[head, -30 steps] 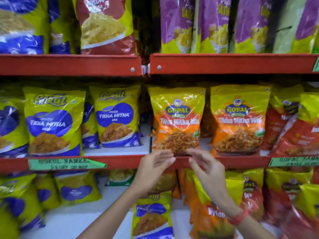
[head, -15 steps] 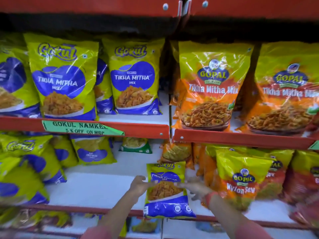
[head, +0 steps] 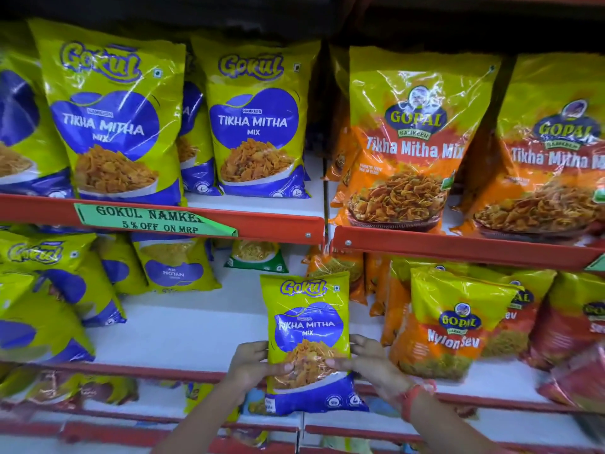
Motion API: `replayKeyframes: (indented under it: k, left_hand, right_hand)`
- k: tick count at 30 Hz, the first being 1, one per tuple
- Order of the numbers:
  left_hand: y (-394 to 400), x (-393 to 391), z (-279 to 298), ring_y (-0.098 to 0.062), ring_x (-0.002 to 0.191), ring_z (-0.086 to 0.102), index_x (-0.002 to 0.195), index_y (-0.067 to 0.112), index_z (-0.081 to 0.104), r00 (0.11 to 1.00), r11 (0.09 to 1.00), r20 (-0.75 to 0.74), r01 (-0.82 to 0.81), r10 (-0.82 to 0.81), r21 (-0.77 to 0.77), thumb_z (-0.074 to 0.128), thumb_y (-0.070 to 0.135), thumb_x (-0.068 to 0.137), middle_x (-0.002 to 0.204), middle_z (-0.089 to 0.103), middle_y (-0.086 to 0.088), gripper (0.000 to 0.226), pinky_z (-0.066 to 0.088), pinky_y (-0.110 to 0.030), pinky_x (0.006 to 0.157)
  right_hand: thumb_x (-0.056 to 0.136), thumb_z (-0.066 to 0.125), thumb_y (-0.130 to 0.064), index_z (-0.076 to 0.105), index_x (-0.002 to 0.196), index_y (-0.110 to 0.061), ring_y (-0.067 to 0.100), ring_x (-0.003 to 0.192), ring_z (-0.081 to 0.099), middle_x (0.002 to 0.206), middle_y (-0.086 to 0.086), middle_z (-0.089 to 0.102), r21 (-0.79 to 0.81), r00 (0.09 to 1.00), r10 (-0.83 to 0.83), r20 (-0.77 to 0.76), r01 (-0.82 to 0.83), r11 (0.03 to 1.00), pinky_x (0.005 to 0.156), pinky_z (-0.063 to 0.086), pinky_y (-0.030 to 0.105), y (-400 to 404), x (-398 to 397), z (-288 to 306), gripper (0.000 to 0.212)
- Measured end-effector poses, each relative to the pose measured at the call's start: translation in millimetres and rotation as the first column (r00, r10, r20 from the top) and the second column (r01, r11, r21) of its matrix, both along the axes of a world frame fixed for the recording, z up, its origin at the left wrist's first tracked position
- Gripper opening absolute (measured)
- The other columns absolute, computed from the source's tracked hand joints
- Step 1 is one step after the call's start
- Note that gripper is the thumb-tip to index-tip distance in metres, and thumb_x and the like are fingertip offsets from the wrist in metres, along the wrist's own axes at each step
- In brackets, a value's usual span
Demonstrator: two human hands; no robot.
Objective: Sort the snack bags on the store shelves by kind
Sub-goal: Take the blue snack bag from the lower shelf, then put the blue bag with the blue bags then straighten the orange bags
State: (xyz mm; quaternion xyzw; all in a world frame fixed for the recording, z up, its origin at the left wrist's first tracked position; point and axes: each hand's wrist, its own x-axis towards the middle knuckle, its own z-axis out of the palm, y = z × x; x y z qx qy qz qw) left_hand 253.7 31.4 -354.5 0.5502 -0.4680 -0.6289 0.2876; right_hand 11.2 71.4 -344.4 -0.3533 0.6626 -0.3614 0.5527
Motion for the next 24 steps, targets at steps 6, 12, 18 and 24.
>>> replayKeyframes:
  k: [6,12,18,24]
  left_hand:
    - [40.1,25.9,29.4,-0.006,0.065,0.069,0.088,0.005,0.073,1.000,0.992,-0.025,-0.009,0.006,-0.128,0.093,0.039,0.013,0.070,0.078,0.003,0.085,0.055,-0.020,0.057]
    - [64.4,51.3,84.1,-0.007,0.065,0.070,0.095,0.010,0.070,0.996,0.958,-0.091,-0.040,0.015,-0.285,0.094,0.029,0.019,0.079,0.079,0.000,0.082,0.056,-0.020,0.057]
    - [42.7,61.8,171.0,-0.008,0.074,0.072,0.098,0.012,0.069,0.991,0.841,-0.130,-0.095,0.029,-0.533,0.093,0.019,0.026,0.083,0.079,0.001,0.077,0.056,-0.018,0.061]
    - [-8.0,59.2,251.3,-0.004,0.078,0.073,0.097,0.019,0.068,0.985,0.678,-0.165,-0.151,0.045,-0.720,0.087,0.005,0.038,0.082,0.079,0.010,0.064,0.056,-0.016,0.064]
  right_hand:
    - [0.054,0.090,-0.002,0.062,0.110,-0.005,0.024,0.094,0.072,0.101,0.011,0.076,-0.138,0.996,0.061,-0.065,-0.070,0.988,0.076,0.059,0.030,36.5,18.4,20.7,0.062]
    - [0.055,0.084,0.012,0.062,0.101,-0.014,0.012,0.076,0.073,0.087,0.000,0.079,-0.343,0.995,0.098,-0.032,-0.103,0.934,0.065,0.058,0.023,56.5,34.2,76.9,0.057]
    - [0.051,0.090,-0.001,0.062,0.105,-0.012,0.016,0.087,0.073,0.096,0.005,0.079,-0.591,0.990,0.096,-0.102,-0.138,0.795,0.080,0.059,0.032,34.5,43.3,163.6,0.062]
    - [0.048,0.089,-0.010,0.064,0.110,-0.011,0.010,0.085,0.073,0.098,0.006,0.079,-0.780,0.991,0.056,-0.125,-0.133,0.612,0.075,0.057,0.021,-15.3,47.3,244.4,0.066]
